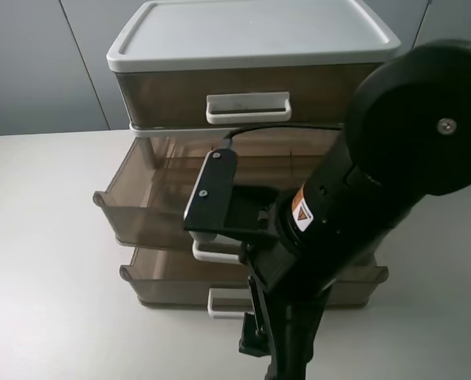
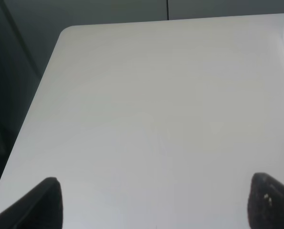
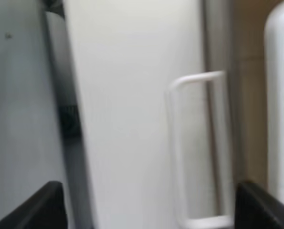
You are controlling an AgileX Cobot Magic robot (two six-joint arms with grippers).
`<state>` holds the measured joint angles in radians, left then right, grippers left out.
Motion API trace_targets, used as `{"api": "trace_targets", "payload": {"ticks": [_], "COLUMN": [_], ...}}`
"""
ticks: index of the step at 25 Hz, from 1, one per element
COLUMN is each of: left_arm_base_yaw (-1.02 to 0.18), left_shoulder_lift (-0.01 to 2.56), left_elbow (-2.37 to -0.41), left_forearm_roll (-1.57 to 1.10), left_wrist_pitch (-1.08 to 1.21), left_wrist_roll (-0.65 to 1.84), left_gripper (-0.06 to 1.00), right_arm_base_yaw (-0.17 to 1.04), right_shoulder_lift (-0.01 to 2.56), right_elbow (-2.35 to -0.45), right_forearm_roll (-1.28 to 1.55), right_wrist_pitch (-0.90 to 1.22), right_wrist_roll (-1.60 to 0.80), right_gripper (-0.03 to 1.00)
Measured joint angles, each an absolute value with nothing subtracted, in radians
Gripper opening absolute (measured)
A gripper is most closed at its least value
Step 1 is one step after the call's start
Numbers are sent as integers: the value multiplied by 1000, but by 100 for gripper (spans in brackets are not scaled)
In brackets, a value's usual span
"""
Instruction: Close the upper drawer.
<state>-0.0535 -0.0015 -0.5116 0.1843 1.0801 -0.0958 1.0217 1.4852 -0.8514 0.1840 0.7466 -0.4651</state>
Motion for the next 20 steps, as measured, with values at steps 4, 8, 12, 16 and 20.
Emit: {"api": "trace_targets", "payload": {"ticks": [4, 8, 12, 16, 20], "left_arm_base_yaw": [-53, -53, -53, -53, -53], "left_shoulder_lift": [-1, -1, -1, -1, -1], "left_elbow": [-512, -512, -512, -512, -512], "left_forearm_roll": [184, 184, 184, 184, 184], "left_wrist_pitch": [1080, 1080, 1080, 1080, 1080], "left_wrist_roll": [-96, -96, -96, -96, -96], "left_gripper": [74, 74, 74, 74, 74], "right_arm_base_yaw": [1013, 1010, 1010, 1010, 1010], "right_shoulder_lift": [1485, 1489, 1491, 1491, 1491], "right_elbow": [-851, -851, -851, -851, -851], "right_forearm_roll": [86, 38, 10, -19, -49], "right_wrist_pitch": [702, 683, 651, 626, 620], "right_wrist_roll": [-427, -407, -401, -383, -370], "right_gripper": [55, 55, 55, 55, 55]}}
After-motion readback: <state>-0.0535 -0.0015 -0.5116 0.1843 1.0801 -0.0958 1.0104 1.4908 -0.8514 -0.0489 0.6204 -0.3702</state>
